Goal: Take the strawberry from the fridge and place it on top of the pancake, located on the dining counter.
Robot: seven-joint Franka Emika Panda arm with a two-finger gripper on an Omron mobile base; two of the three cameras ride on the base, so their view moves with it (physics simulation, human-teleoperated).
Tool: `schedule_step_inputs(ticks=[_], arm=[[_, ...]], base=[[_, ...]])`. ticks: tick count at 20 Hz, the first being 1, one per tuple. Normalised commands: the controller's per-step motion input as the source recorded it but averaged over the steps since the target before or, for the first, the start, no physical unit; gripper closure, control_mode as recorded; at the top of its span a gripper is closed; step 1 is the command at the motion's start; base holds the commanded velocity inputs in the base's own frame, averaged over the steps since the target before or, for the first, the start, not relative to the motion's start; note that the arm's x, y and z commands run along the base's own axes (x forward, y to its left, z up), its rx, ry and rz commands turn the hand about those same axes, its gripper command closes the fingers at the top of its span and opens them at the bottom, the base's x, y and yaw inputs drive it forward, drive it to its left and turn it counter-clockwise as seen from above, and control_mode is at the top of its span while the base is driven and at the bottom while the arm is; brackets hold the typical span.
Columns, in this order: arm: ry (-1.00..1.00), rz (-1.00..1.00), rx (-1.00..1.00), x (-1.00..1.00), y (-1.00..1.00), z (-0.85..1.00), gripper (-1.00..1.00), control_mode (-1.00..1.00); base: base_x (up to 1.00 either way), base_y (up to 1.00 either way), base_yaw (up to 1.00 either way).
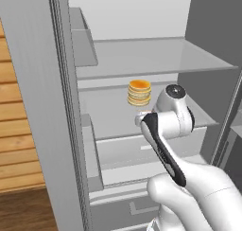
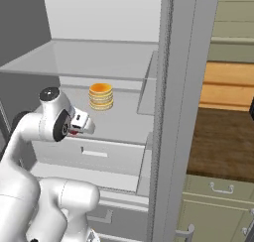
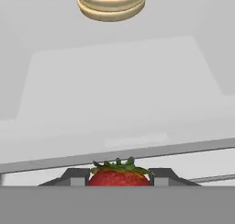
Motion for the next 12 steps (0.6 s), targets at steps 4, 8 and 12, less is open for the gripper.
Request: schedule_step_inputs(ticks=[4,8,12], arm=[[0.0,0.0,0.0,-0.68,0.0,0.94,1.0,-1.0],[0.02,0.0,0.0,-0.78,0.0,1.0,1.0,-1.0],[0.16,0.0,0.0,-0.82,0.0,0.94,1.0,-1.0]], base=[[0.0,0.0,0.0],[0.0,0.0,0.0],[0.0,0.0,0.0]])
